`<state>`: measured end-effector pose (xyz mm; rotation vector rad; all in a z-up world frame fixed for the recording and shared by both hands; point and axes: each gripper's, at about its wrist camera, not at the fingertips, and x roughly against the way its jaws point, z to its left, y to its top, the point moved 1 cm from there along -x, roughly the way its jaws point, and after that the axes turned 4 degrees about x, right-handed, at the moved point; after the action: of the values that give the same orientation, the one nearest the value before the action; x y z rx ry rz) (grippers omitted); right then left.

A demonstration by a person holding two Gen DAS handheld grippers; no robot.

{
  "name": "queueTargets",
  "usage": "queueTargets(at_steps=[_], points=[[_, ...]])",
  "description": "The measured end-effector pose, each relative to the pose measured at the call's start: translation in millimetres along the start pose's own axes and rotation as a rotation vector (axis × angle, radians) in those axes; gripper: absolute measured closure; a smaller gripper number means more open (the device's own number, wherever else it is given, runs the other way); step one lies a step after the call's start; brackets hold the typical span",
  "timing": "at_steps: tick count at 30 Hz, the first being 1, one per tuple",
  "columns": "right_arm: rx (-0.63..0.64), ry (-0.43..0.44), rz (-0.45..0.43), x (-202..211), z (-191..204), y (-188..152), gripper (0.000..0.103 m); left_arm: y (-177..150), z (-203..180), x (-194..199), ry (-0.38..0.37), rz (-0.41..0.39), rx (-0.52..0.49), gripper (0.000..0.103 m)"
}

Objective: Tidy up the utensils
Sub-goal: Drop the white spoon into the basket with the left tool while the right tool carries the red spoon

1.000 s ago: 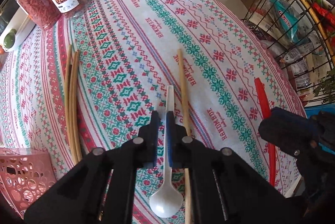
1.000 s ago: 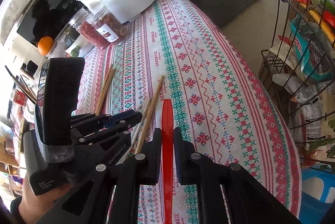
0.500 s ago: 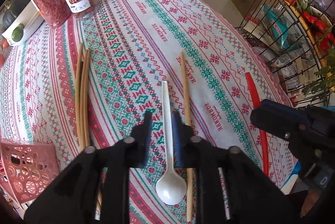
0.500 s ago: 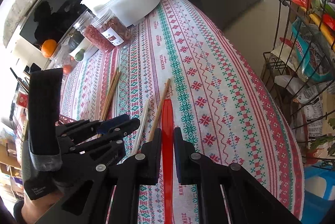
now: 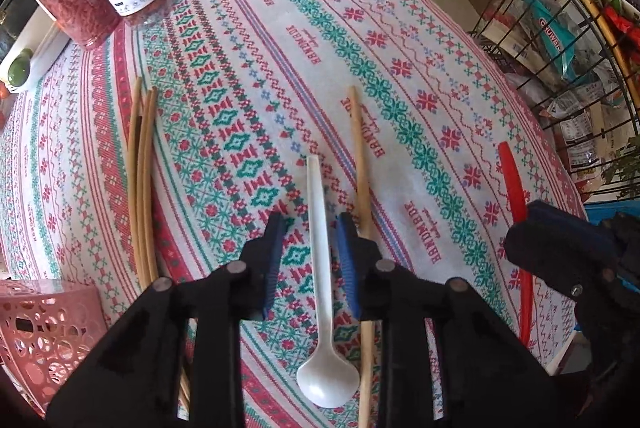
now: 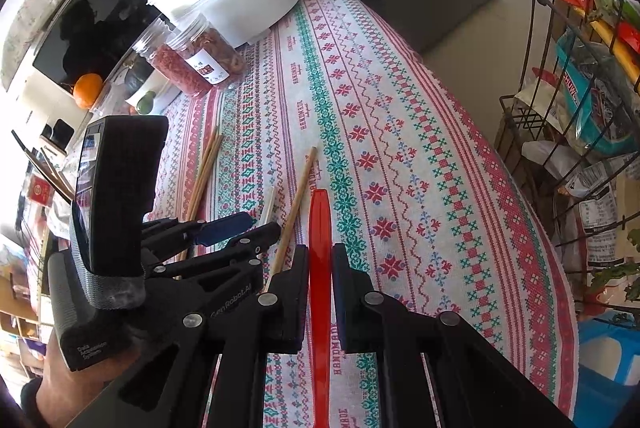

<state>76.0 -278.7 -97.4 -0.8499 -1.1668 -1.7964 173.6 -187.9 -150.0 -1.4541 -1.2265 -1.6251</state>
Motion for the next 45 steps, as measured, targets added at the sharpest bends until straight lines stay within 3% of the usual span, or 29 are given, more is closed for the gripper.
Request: queueTargets(at_steps=[2,10,16,26,34,40,45], points=[[0.003,0.001,-0.003,0.0,0.4,0.0,0.092,2.8,-1.9,-0.3,-0.001,0.004,-0.001,0.093],[0.027,0.008,-0.045,10.1,10.8,-2.2,0.092,-16.1,11.2,36.9,-0.024,-0.126,0.005,0.093],[0.047,0.026,-0.093,28.4,28.1,-10.3,0.092,-60.3,31.1,84.7,-0.074,-0.252,-0.014,0.093],[0.149,0.053,-0.246,73.5,77.4,-28.0,0.092,-123.9,58.7,149.0,-0.122,-0.432,-0.038,0.093],[0.183,0.120,-0.406,107.3,107.0,-25.6,0.092,-152.5,92.8,218.9,-0.173,-0.672,0.015,0.093],[0.195,0.162,-0.482,117.8,128.7,-18.7,0.092,-153.7,128.1,254.5,-0.121,-0.837,0.087,0.093],[0.207,0.188,-0.520,115.0,150.2,-13.0,0.092,-141.5,161.0,247.9,-0.071,-0.957,0.196,0.093]])
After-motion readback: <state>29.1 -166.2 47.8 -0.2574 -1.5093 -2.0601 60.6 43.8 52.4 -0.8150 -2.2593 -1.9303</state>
